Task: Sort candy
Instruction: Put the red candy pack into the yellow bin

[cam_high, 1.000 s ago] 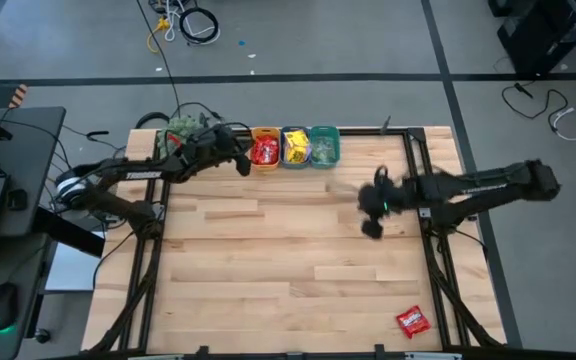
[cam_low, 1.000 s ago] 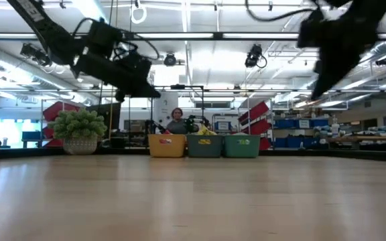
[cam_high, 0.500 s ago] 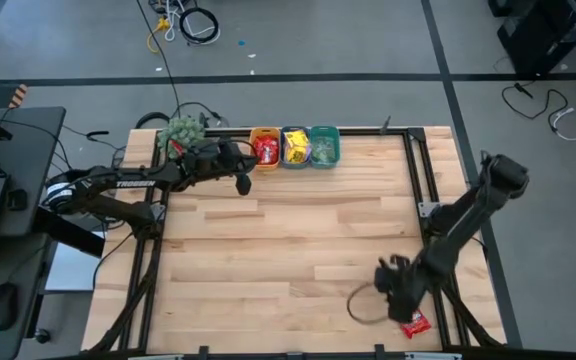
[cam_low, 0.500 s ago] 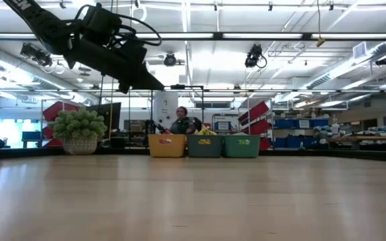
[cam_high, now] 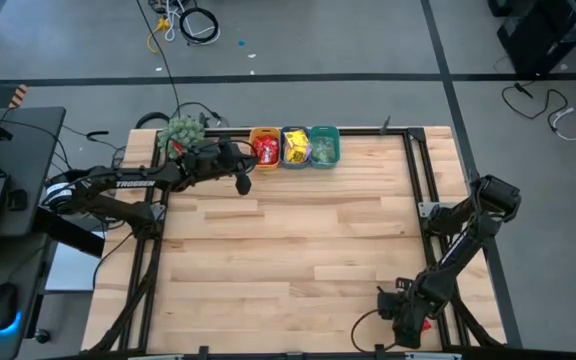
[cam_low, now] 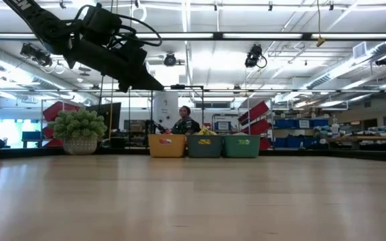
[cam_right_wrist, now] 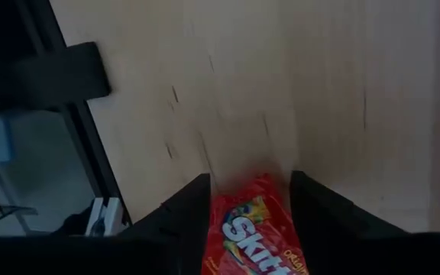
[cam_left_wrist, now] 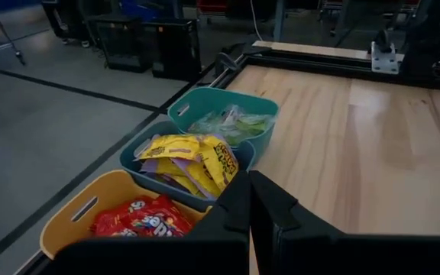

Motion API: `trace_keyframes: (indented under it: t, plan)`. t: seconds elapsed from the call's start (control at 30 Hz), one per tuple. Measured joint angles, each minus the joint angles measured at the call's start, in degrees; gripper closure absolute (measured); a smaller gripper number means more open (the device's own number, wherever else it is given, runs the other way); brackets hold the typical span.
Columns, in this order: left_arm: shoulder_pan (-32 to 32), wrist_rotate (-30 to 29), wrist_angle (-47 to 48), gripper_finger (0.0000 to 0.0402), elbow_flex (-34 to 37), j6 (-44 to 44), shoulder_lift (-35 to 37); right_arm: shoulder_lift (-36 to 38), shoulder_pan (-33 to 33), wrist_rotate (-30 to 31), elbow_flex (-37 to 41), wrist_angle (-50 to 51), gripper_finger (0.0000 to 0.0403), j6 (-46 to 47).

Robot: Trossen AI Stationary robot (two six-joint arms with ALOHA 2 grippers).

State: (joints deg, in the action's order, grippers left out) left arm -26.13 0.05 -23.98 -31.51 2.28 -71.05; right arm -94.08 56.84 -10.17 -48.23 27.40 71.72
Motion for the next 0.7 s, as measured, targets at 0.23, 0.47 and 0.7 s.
trace_keyframes:
  t: [0.23,0.47,0.7]
  plan:
    - [0.0,0.0,2.5,0.0401,0.0,0.1,0.0,0.0,0.0,-1.3,0.0,2.9,0.0336,-4.4]
    - [0.0,-0.1,2.5,0.0401,0.0,-1.0,0.0,0.3,-3.1,-3.9,0.2,4.0,0.0399,-10.3]
    - [0.0,0.0,1.1,0.0401,0.0,-1.2,0.0,5.3,-12.7,1.6,0.2,8.9,0.0403,-21.2]
